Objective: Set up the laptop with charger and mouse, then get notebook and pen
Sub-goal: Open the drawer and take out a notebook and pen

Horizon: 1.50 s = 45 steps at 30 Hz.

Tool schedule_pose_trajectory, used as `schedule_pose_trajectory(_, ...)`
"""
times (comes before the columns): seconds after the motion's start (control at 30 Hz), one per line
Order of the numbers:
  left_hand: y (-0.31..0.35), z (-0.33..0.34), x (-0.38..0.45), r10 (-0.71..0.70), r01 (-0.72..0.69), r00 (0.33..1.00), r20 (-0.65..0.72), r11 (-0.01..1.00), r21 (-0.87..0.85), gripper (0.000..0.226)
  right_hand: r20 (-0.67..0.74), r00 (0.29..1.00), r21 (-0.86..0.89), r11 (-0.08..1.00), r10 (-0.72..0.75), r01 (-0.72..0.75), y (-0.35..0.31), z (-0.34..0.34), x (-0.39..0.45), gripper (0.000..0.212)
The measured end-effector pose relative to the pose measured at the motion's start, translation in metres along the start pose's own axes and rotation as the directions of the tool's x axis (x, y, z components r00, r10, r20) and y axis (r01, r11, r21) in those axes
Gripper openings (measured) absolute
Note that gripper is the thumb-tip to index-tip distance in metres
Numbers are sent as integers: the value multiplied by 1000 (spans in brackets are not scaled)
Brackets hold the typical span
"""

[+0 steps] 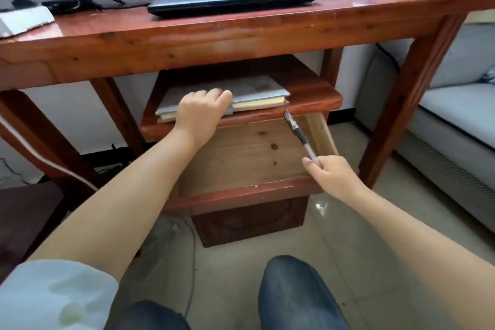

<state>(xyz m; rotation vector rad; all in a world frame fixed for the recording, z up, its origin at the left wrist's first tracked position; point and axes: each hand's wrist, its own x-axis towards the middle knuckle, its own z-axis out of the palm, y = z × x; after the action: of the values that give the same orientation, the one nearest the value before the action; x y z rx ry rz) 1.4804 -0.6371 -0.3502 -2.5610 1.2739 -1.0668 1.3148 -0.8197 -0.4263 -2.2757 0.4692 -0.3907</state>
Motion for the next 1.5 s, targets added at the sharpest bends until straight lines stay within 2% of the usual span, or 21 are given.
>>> schedule_pose_trajectory(0.1, -11, 28, 1, -56, 77, 975, 214, 993, -90, 41, 137, 990, -81, 996, -21, 32, 30, 25, -27, 52)
schedule_pose_trajectory(0.17, -14, 38, 3, -48, 81, 958, 284, 991, -106, 49, 158, 987, -140, 988, -37, 60, 39, 38, -31, 47)
schedule_pose_trajectory(0.23, -16, 39, 8, -25, 63, 964, 264, 989, -136, 50, 119, 986, -256, 956, -117, 144, 35, 43, -25, 44)
schedule_pose_trajectory(0.33, -26, 35, 14, -20, 77, 969, 246, 971, -226, 45, 56, 948, -470, 830, -313, 301, 25, 52, -17, 39)
schedule_pose_trajectory(0.47, -39, 32, 17, -13, 110, 955, 296, 943, -313, 47, -165, 882, -560, 778, -442, 286, 8, 51, -5, 37)
schedule_pose_trajectory(0.53, -42, 30, 18, -5, 111, 950, 312, 941, -320, 48, -210, 859, -578, 767, -468, 276, -9, 45, 12, 33)
schedule_pose_trajectory(0.6, -44, 29, 21, -5, 112, 947, 320, 941, -318, 47, -169, 886, -581, 769, -432, 264, -22, 41, 26, 32)
schedule_pose_trajectory(0.7, -48, 27, 28, 1, 98, 954, 301, 944, -316, 46, 54, 937, -594, 743, -346, 308, -26, 41, 33, 34)
schedule_pose_trajectory(0.83, -47, 31, 30, -5, 96, 957, 290, 949, -302, 46, 317, 887, -547, 700, -335, 459, -35, 48, 41, 28)
schedule_pose_trajectory(0.9, -48, 34, 28, 3, 93, 954, 299, 947, -306, 46, 398, 855, -526, 680, -333, 510, -37, 53, 47, 29)
schedule_pose_trajectory(1.0, -52, 34, 28, 26, 71, 954, 300, 949, -309, 46, 394, 840, -526, 659, -372, 538, -35, 67, 47, 33)
schedule_pose_trajectory(1.13, -56, 36, 29, 25, 78, 947, 320, 949, -305, 46, 293, 848, -512, 677, -441, 529, -32, 91, 48, 37)
schedule_pose_trajectory(1.3, -57, 38, 27, 49, 64, 944, 327, 943, -326, 47, 210, 904, -512, 745, -373, 427, -37, 97, 88, 30)
schedule_pose_trajectory(1.4, -59, 40, 27, 46, 71, 945, 325, 938, -338, 46, 246, 897, -521, 731, -367, 442, -37, 101, 104, 26)
schedule_pose_trajectory(1.5, -58, 44, 24, 41, 73, 953, 299, 930, -361, 46, 301, 900, -471, 771, -315, 428, -32, 96, 107, 22)
